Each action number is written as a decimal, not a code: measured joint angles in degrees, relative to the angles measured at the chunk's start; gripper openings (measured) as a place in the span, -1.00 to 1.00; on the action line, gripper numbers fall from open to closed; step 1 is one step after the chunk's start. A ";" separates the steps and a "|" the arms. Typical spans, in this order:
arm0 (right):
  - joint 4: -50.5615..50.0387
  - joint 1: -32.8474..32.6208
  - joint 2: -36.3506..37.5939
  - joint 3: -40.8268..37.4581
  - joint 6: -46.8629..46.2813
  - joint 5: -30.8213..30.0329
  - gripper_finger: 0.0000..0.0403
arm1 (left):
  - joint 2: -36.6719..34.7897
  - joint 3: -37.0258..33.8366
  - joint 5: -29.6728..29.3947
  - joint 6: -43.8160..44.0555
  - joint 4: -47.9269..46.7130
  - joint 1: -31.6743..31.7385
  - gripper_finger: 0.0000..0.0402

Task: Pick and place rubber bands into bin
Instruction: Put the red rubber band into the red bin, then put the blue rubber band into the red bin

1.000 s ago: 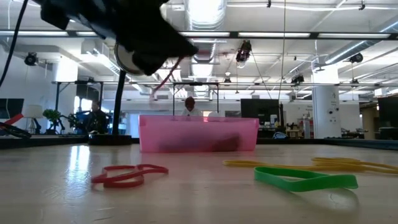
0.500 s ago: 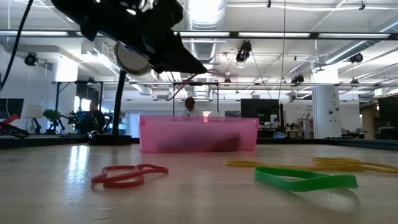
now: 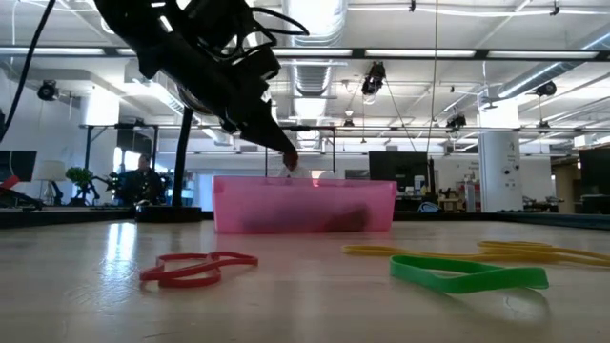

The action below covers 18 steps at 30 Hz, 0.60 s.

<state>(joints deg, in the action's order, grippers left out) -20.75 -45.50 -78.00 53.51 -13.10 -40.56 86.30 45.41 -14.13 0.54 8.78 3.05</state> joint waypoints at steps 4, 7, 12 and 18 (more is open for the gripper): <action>-0.02 0.02 0.00 -0.06 0.02 0.00 -0.72 | 0.00 -0.02 0.02 0.15 -0.37 0.00 -0.60; -0.01 0.02 0.00 -0.06 0.00 -0.02 -0.72 | 0.00 -0.02 0.20 0.59 -0.38 0.00 -0.46; 0.11 0.17 0.00 -0.38 -2.85 -0.13 -0.72 | -0.55 0.45 8.96 2.03 -0.30 -1.47 -0.37; 0.39 1.69 -2.58 -0.60 -6.70 -0.06 -0.72 | -1.60 0.17 22.02 3.63 -1.16 -5.70 -0.37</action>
<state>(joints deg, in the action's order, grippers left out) -20.36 -43.81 -80.57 52.90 -19.81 -40.61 84.70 45.58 7.89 4.16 7.62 -2.65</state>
